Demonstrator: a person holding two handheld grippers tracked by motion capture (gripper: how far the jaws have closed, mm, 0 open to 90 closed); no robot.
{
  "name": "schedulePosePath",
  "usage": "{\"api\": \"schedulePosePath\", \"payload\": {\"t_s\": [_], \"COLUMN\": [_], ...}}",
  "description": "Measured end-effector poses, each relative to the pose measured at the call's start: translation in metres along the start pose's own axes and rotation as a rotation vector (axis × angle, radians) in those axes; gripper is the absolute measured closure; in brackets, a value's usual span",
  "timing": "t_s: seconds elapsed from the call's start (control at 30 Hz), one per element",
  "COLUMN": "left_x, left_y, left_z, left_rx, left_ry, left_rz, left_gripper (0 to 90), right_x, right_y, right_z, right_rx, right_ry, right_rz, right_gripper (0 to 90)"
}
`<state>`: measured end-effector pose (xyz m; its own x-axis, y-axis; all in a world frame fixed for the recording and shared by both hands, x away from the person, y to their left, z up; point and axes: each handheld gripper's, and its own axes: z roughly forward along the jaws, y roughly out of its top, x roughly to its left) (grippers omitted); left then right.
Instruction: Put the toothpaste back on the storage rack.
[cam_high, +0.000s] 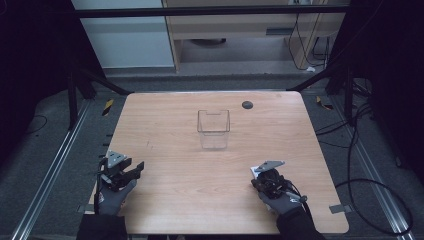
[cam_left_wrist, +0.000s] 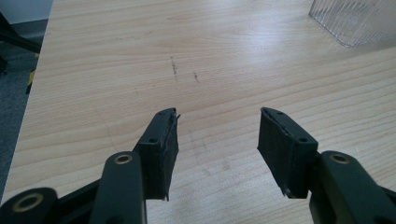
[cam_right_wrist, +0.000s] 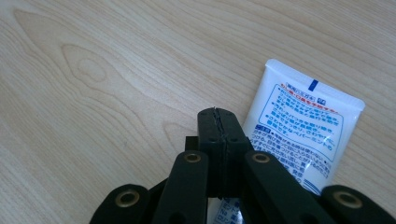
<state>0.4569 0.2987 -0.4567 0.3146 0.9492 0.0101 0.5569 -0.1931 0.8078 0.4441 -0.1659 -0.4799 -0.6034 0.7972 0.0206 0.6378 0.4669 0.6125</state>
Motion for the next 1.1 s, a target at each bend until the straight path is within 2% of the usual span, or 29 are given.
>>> {"api": "schedulePosePath", "payload": {"t_s": [0.23,0.27,0.33,0.37,0.57,0.73,0.8,0.93,0.97,1.1], "left_x": [0.0,0.001,0.001,0.001,0.0,0.0,0.0,0.0,0.0,-0.001], "left_y": [0.0,0.0,0.0,0.0,0.0,0.0,0.0,0.0,0.0,0.0], "left_z": [0.0,0.0,0.0,0.0,0.001,0.001,0.001,0.0,0.0,0.001], "left_rx": [0.0,0.001,0.001,0.002,0.003,0.002,0.002,0.001,0.002,0.004], "left_ry": [-0.001,-0.001,0.0,0.0,-0.002,-0.004,-0.004,-0.004,-0.003,-0.003], "left_rz": [-0.002,-0.002,-0.002,0.0,0.002,0.004,0.005,0.006,0.006,0.007], "left_gripper": [46.6,46.6,46.6,46.5,46.4,46.4,46.4,46.4,46.4,46.4], "right_x": [-0.001,-0.003,-0.004,-0.007,-0.018,-0.026,-0.028,-0.036,-0.042,-0.048], "right_y": [0.0,0.001,0.002,0.003,0.003,0.0,-0.001,-0.006,-0.008,-0.01], "right_z": [-0.001,-0.006,-0.008,-0.015,-0.029,-0.032,-0.032,-0.025,-0.023,-0.018], "right_rx": [-0.017,-0.046,-0.063,-0.094,-0.135,-0.131,-0.126,-0.1,-0.09,-0.072], "right_ry": [0.005,0.025,0.02,0.007,-0.031,-0.068,-0.069,-0.106,-0.127,-0.133], "right_rz": [0.009,0.026,0.03,0.049,0.094,0.119,0.126,0.141,0.147,0.159], "right_gripper": [88.6,88.0,87.6,86.7,84.8,87.4,88.5,90.0,90.0,90.0]}}
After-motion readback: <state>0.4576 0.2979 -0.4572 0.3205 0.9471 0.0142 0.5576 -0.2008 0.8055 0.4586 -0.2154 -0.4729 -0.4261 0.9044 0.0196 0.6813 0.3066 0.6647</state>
